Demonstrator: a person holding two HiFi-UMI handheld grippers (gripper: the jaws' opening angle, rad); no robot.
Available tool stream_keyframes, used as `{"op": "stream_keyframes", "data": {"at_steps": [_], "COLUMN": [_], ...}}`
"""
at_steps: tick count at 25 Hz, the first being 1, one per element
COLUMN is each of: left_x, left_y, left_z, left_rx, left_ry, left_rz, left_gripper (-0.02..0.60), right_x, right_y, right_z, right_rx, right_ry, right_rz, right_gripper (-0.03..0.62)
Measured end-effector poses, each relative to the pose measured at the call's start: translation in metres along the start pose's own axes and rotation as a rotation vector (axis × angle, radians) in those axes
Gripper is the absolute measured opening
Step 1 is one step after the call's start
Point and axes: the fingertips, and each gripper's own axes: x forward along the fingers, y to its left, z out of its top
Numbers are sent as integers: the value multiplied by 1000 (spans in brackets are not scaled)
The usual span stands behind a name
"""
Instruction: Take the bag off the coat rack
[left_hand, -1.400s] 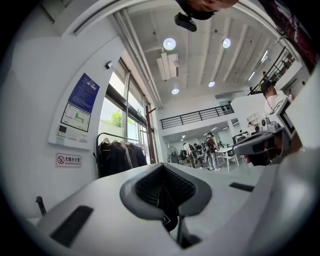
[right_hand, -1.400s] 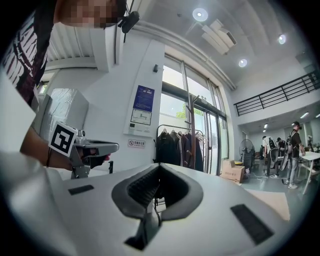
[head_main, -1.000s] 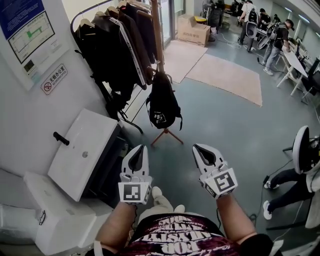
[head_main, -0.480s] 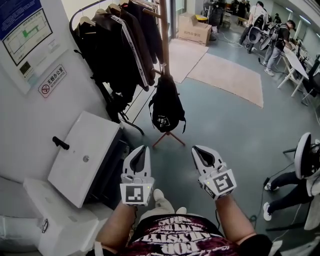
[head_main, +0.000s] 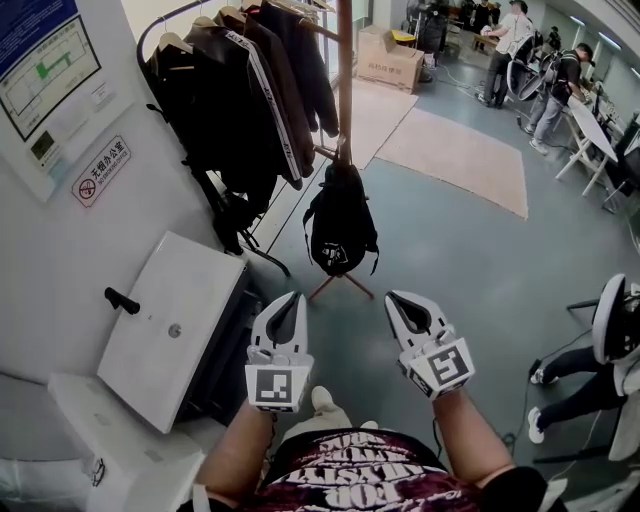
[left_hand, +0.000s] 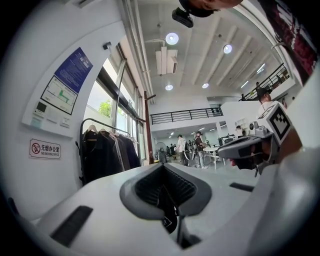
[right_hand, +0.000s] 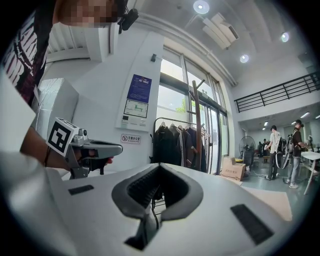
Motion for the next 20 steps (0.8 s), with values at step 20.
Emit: {"op": "stream_keyframes", "data": {"at_steps": [20], "left_x": [42], "left_y": [69], "left_z": [-13], "left_rx": [-58], "left_ry": [6], "left_rz": [-65], "left_gripper": [5], "right_x": [76], "right_y": [10], "right_z": [14], "right_rx": [-55], "right_ry": [50], "right_rz": [-30], "right_gripper": [3]}}
